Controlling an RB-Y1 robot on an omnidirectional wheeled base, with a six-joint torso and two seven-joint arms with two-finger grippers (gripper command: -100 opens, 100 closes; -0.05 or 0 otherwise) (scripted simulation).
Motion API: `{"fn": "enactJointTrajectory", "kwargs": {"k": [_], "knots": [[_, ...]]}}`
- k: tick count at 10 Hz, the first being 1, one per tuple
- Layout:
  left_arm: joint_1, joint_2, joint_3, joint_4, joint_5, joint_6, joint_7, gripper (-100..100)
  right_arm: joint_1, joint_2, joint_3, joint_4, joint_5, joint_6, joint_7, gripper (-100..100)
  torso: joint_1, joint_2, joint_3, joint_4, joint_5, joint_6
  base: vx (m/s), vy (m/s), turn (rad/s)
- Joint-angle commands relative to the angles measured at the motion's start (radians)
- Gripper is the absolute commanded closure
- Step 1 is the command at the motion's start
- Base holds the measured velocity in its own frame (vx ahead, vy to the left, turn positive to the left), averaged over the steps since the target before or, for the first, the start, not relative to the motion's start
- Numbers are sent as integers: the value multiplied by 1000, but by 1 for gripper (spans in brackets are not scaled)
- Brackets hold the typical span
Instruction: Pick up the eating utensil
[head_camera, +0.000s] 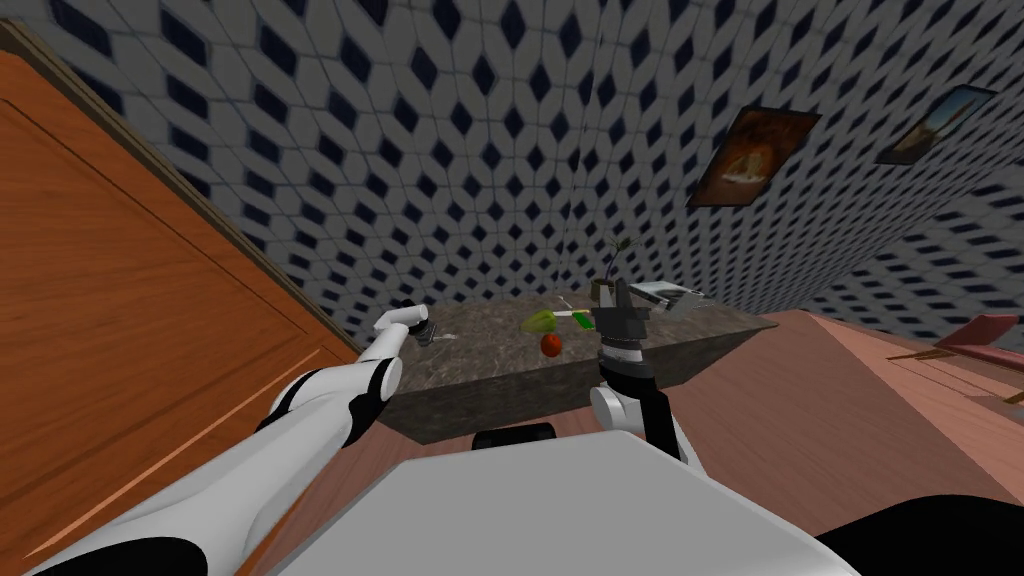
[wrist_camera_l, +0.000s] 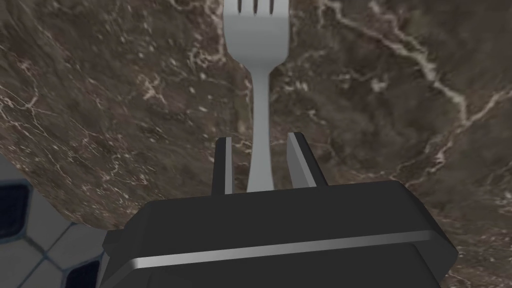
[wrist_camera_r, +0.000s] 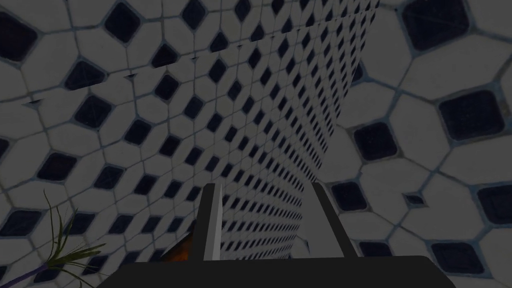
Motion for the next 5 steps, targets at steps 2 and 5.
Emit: {"fn": "enactJointTrajectory", "kwargs": {"k": [2, 5], "knots": [[0, -31, 33, -28, -59, 25, -17, 100, 0, 0, 0, 0, 0, 0, 0, 0, 0, 0, 0, 0, 0, 0, 13, -8, 77], [-26, -77, 79, -27, -108, 46, -47, 100, 0, 0, 0, 0, 0, 0, 0, 0, 0, 1, 0, 0, 0, 1, 14, -6, 143]]}}
